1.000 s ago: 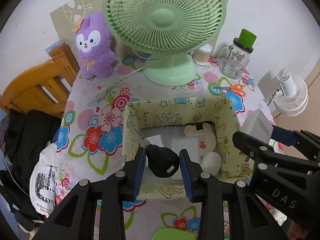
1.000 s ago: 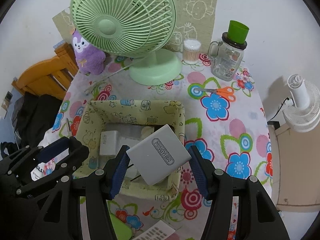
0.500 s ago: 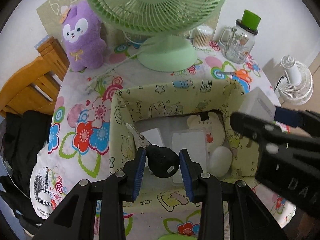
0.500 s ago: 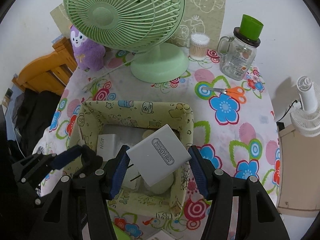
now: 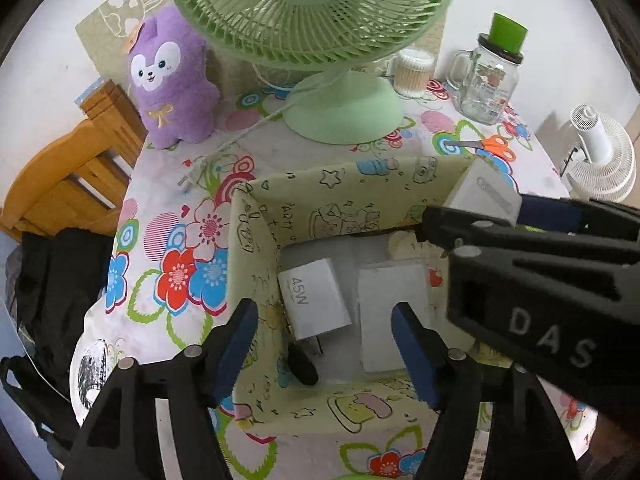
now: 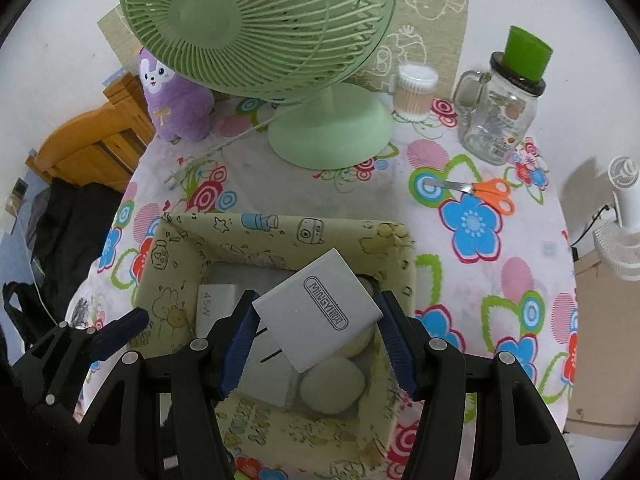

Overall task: Organize rigid objects
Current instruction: 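Open the left gripper to drop the key fob into the box while the right gripper releases the charger, then lift both tools up and back out of the box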

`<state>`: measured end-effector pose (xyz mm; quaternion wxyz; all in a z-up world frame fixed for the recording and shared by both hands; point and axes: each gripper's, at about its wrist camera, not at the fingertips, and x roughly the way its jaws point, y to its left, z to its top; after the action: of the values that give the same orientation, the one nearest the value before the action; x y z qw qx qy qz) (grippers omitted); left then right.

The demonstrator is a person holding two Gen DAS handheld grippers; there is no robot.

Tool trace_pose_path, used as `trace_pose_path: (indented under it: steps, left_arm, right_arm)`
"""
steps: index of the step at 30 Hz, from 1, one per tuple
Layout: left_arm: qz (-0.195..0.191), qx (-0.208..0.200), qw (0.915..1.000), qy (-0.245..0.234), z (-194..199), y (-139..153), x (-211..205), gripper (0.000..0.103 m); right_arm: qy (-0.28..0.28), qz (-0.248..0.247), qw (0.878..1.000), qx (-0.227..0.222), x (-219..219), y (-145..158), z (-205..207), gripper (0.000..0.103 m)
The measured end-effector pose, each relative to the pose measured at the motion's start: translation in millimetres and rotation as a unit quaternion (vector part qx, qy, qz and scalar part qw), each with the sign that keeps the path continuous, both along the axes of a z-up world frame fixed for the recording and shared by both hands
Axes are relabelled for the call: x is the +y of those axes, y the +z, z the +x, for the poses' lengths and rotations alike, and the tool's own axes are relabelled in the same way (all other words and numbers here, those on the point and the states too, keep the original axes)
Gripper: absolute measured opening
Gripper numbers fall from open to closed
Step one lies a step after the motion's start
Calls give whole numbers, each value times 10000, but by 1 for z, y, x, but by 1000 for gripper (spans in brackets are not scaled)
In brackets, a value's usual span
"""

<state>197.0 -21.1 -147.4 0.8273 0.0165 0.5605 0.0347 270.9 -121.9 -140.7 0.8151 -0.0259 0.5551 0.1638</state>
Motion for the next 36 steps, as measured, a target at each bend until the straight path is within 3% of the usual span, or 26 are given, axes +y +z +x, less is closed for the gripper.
trace_pose_path:
  steps: [16,19,21,36]
  left_arm:
    - [-268,347,9990,-42,20,-6,5,85]
    - [-316,397,9987,-8,22,-7,7,85]
    - [-320,424,9986,-33,24,-7,6,86]
    - [1,298,9992,-275,14,1,-5,92]
  right_arm:
    - [112,120,9996,212,20,-23,19,63]
    - [140,149,9996,171,23,-22,20,71]
    - [131,169,9997,88,22,-20,20,85]
    - [-104,42,9999,97,-3,-8,3,86]
